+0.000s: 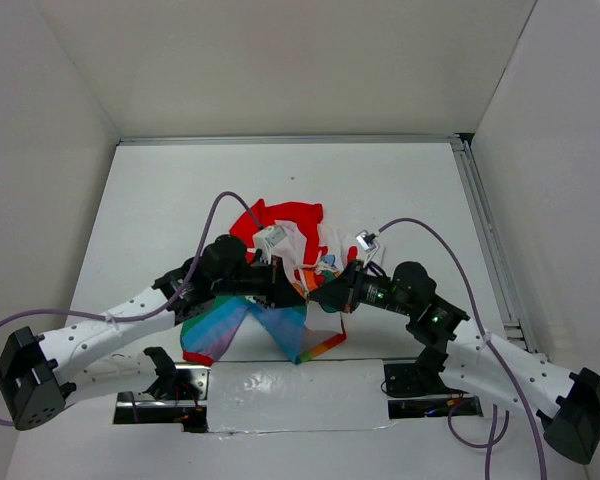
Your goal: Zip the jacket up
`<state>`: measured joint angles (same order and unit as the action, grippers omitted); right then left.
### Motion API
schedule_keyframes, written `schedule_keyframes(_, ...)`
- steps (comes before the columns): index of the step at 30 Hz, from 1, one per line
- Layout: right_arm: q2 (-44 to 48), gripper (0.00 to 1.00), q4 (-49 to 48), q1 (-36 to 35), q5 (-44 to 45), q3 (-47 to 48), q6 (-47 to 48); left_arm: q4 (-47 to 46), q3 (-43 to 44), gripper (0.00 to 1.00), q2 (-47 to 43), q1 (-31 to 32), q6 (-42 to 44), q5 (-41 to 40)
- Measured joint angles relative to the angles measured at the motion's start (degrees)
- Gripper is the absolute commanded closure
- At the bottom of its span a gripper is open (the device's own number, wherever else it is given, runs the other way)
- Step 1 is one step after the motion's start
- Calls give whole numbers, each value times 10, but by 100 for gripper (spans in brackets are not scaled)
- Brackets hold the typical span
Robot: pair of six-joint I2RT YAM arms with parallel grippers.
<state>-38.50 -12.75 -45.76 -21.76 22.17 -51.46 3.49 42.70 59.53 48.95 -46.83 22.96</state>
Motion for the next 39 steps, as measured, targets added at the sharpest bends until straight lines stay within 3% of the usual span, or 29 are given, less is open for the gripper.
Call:
schedule_keyframes(3, -18, 94, 10, 0, -2, 7, 1, 8, 0, 100, 5, 0, 5, -1)
schedule_keyframes(7, -29, 72, 28, 0, 0, 26, 8, 4, 0, 100, 5, 1, 6, 1)
schedule_keyframes(12, -35, 70, 35, 0, 13, 38, 19, -10, 0, 100, 5, 10, 6, 21)
schedule_keyframes(14, -35, 76, 37, 0, 14, 39, 19, -10, 0, 100, 5, 10, 6, 23)
schedule_keyframes(19, -36, 81, 40, 0, 16, 41, 21, -8, 0, 100, 6, 10, 6, 25)
schedule_keyframes(23, -35, 97, 44, 0, 19, 41, 19, -6, 0, 100, 6, 10, 7, 28)
schedule_keyframes(39, -52, 100, 56, 0, 71, 41, -68, -11, 0, 100, 9, 10, 6, 24)
